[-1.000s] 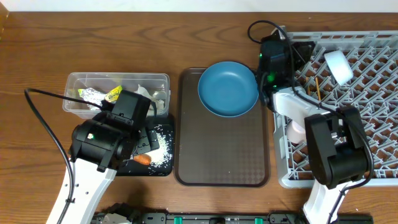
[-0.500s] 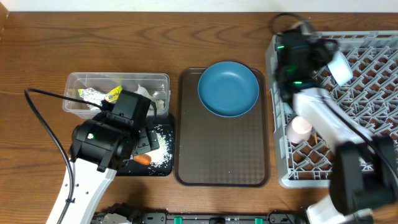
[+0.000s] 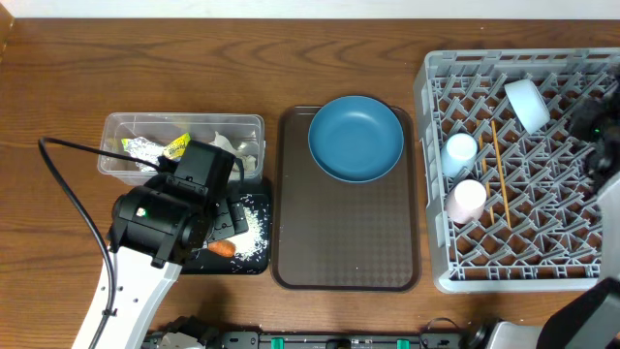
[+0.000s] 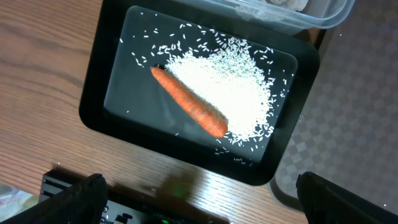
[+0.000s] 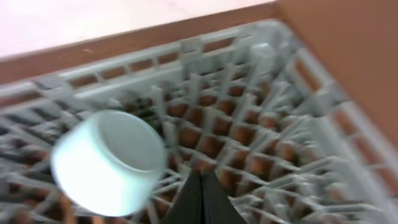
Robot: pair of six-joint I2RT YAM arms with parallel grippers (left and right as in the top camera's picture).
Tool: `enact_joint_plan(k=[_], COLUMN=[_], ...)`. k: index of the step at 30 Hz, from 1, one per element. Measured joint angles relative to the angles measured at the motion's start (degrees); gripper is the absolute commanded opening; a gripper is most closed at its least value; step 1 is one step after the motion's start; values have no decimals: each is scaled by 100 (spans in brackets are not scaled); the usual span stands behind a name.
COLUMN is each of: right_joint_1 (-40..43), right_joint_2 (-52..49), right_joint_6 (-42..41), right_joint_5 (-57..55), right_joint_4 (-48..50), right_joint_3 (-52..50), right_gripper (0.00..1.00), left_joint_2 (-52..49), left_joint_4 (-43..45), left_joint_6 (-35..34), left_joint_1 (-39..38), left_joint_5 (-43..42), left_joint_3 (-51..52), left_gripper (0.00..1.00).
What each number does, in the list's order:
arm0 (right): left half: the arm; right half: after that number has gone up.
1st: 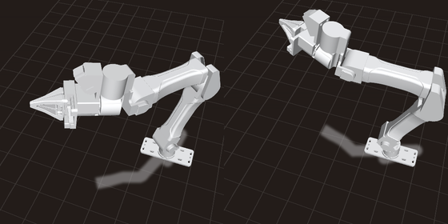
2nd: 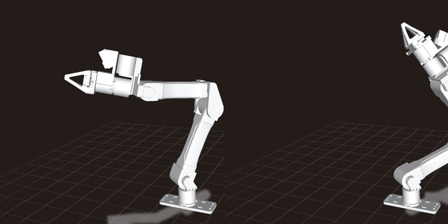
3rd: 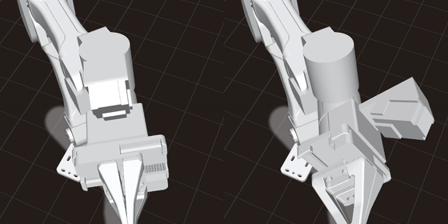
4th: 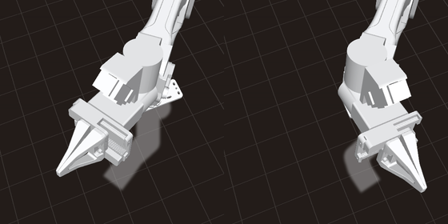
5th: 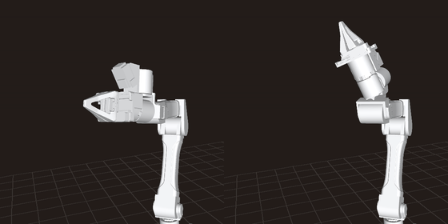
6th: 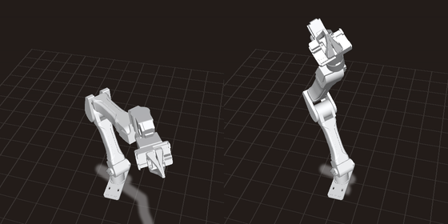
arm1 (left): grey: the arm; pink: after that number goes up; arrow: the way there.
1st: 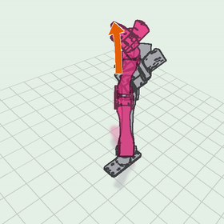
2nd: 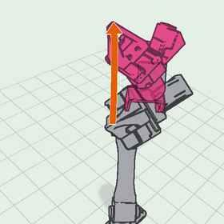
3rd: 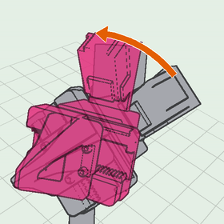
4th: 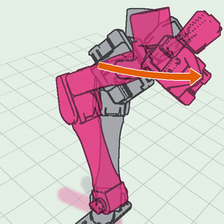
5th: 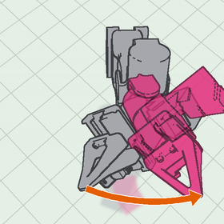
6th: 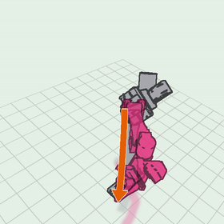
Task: Sort waste into correct bins and load items into the dishwasher rack
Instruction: 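Lower the bowl into the rack's back corner with the right gripper, then release the bowl and adjust it upside down in the rack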
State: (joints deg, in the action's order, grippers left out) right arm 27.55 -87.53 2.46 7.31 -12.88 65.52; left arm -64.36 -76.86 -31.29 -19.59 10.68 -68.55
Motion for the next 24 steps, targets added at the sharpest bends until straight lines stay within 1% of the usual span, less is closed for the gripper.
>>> enact_joint_plan(k=[2, 8, 14, 19, 24], right_joint_1=[76, 44, -55, -306, -573], right_joint_2=[-181, -706, -1176, -1198, -1198], right_joint_6=[-201, -431, -560, -619, -643], right_joint_5=[546, 1294, 1508, 1582, 1626], right_joint_4=[133, 289, 317, 166, -24], right_joint_3=[0, 0, -2, -2, -2], right_gripper=[1, 1, 1, 3, 1], left_joint_2=[0, 0, 0, 0, 0], left_joint_4=[-2, 0, -2, 0, -2], left_joint_6=[0, 0, 0, 0, 0], left_joint_1=[0, 0, 0, 0, 0], left_joint_5=[0, 0, 0, 0, 0], left_joint_3=[0, 0, 0, 0, 0], left_gripper=[100, 100, 100, 100, 100])
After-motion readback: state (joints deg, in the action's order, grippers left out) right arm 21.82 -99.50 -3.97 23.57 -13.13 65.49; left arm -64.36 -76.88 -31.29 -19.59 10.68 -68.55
